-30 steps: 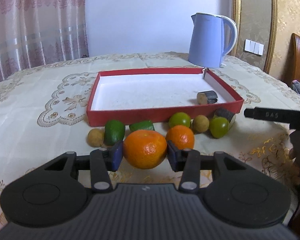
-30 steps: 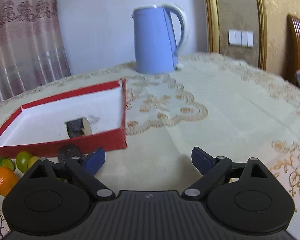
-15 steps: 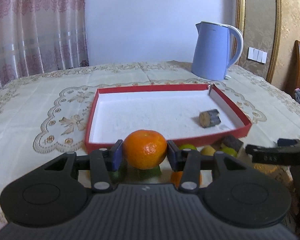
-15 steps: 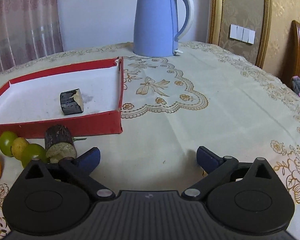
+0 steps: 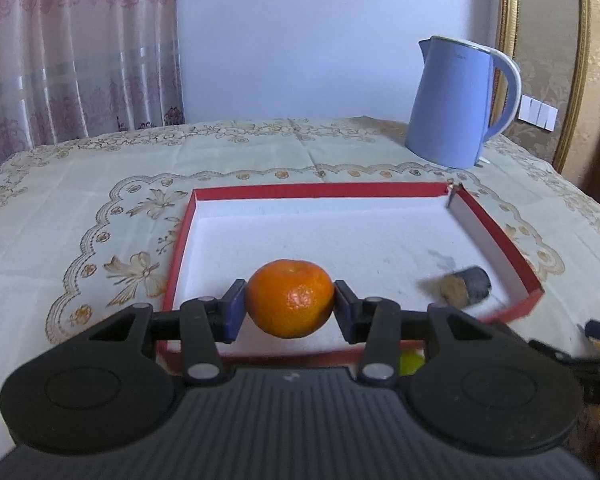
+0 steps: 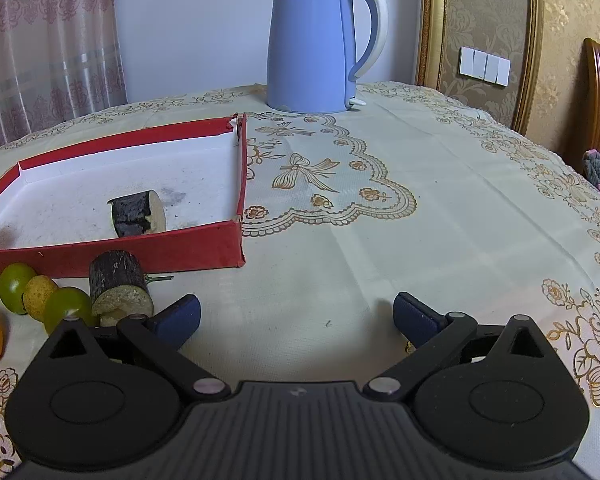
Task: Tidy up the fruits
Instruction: 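Lift the mandarin orange with the left gripper, lower it into the tray, release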
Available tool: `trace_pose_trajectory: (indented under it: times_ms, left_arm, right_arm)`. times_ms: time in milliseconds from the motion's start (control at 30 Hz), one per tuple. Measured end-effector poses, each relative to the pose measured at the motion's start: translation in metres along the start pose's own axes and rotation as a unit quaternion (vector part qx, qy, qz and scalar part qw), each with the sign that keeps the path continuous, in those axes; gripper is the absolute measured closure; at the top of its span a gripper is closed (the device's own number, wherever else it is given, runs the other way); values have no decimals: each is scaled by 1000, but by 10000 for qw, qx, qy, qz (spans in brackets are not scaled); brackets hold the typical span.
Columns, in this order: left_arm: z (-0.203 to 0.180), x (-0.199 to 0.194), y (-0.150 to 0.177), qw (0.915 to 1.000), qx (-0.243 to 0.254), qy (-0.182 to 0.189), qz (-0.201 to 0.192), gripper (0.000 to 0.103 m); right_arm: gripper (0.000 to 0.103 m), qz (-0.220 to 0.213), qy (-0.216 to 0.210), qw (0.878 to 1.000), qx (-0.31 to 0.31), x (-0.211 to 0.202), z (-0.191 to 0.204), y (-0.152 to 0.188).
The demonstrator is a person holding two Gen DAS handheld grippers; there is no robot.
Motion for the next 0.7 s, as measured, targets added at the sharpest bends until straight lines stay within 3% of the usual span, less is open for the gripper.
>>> trace_pose_trajectory:
  times_ms: [167, 600, 700]
  left_arm:
    - [-12, 21, -15, 9994, 219, -268, -65, 61]
    - [-15, 95, -23, 9963, 234, -596, 575, 61]
    - [-15, 99, -24, 9965, 247, -620, 507, 60]
  right_arm:
    - [0, -1, -1, 10000, 2, 0, 0, 0]
    - [0, -4, -1, 10000, 4, 1, 0, 0]
    - [0, -4, -2, 10000, 5, 1, 0, 0]
Point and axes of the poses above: each gripper's, at about its wrist camera, not at the fingertips, and x roughly the way its jaws point, z to its left, y to its underside, the point moved 2 cm from there along x, roughly the way its jaws point, and after that the axes turned 11 degrees about -x, right-handed, at the moved point
